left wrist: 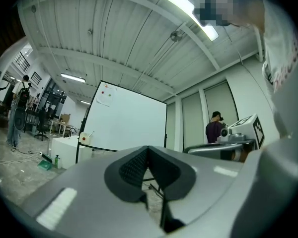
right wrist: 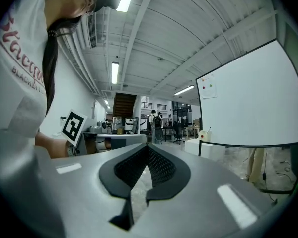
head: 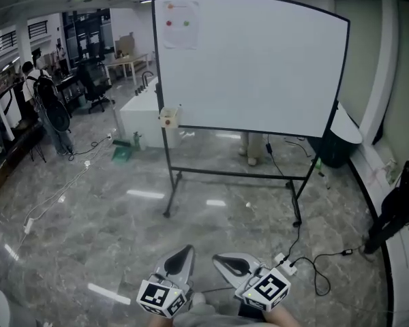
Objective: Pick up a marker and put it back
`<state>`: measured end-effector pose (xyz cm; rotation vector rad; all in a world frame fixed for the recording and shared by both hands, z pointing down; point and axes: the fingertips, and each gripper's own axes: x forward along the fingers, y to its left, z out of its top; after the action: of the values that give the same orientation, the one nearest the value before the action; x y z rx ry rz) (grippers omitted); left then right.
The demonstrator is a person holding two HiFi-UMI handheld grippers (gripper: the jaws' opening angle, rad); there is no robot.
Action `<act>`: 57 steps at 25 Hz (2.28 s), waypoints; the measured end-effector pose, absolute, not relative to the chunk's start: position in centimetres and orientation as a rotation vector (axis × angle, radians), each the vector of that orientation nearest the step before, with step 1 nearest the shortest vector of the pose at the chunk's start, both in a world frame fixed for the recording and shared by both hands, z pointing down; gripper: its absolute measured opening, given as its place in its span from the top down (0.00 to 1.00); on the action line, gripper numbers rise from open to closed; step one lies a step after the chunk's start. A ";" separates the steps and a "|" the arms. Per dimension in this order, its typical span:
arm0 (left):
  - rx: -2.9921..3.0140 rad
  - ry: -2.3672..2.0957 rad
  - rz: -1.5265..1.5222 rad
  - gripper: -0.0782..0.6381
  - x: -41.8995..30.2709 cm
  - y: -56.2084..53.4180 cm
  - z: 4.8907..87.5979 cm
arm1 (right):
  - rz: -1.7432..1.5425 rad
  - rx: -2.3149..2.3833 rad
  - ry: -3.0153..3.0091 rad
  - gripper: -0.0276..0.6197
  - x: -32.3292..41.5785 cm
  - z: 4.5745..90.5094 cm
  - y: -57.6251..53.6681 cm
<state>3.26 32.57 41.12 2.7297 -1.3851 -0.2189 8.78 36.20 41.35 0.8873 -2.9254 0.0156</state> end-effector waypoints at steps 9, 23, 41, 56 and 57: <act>2.759 -1.342 -0.206 0.89 0.8 22.7 41.1 | 0.000 0.935 -2.917 0.95 6.1 41.1 25.3; 2.715 -1.374 -0.233 0.89 -2.2 15.4 41.5 | 0.050 0.906 -2.895 0.95 4.0 41.5 17.2; 2.681 -1.440 -0.221 0.89 -1.1 -0.7 40.9 | -0.013 0.747 -2.987 0.95 3.8 40.1 2.5; 2.700 -1.518 -0.160 0.89 -1.1 -9.8 39.8 | 0.109 0.585 -3.010 0.95 2.4 40.5 -6.7; 2.689 -1.524 -0.164 0.89 -1.5 -10.0 39.9 | 0.116 0.583 -3.009 0.95 2.2 40.5 -7.0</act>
<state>-1.46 -9.97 39.95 2.6885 -1.5238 -0.1643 2.18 -7.01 40.50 0.5830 -3.0091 0.1161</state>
